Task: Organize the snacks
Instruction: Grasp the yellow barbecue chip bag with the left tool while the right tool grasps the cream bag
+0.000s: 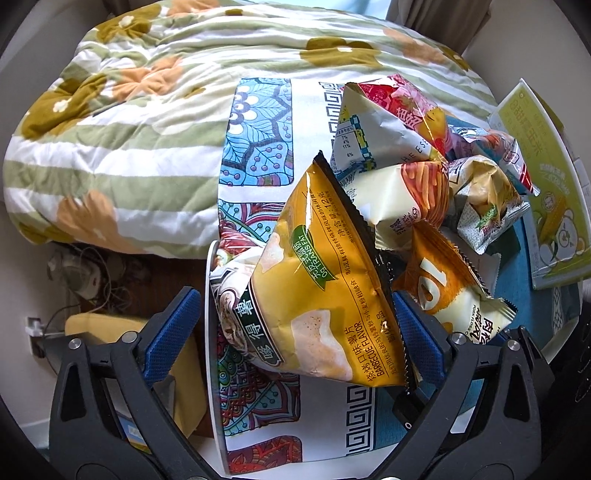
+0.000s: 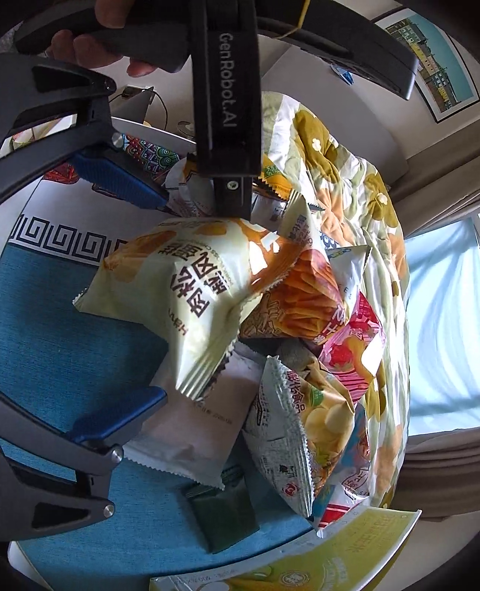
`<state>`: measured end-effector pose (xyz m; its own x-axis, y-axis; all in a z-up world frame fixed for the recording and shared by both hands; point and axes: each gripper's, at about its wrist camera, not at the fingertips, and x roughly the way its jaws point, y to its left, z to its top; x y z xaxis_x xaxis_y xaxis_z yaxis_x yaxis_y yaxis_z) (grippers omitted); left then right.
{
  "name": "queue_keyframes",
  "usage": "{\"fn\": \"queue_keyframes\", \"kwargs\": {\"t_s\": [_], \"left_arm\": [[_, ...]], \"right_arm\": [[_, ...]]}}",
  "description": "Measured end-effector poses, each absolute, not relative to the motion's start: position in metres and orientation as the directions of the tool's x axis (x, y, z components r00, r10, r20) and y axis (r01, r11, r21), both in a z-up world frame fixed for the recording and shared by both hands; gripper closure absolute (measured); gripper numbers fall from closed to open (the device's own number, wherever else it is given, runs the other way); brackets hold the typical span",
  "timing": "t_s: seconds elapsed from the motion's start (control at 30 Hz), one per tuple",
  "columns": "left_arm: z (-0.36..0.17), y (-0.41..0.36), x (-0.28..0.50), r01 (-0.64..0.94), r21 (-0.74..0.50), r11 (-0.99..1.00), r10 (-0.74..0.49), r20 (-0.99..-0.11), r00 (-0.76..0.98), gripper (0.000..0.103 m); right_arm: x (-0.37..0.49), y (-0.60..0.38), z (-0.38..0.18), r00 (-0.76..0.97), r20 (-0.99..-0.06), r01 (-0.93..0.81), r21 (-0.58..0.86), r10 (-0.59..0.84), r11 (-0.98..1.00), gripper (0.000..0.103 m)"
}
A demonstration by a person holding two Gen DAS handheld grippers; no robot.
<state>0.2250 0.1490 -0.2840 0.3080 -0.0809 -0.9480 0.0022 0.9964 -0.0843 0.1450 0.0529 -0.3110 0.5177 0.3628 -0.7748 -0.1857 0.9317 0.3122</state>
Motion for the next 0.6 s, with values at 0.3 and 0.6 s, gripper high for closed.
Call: {"fn": "queue_keyframes", "kwargs": {"t_s": [0.3,0.6], "left_arm": [[-0.286,0.140,0.223,0.016,-0.078,0.997,-0.079,-0.948,0.307,0.023],[-0.284,0.141,0.219,0.022,-0.070,0.997,-0.074,-0.947,0.313,0.029]], "right_arm": [[0.148,0.058,-0.313,0.540,-0.754,-0.213,0.306,0.373,0.928,0.016],[0.152,0.064,-0.312,0.549,-0.754,-0.207,0.296,0.361,0.932,0.030]]}}
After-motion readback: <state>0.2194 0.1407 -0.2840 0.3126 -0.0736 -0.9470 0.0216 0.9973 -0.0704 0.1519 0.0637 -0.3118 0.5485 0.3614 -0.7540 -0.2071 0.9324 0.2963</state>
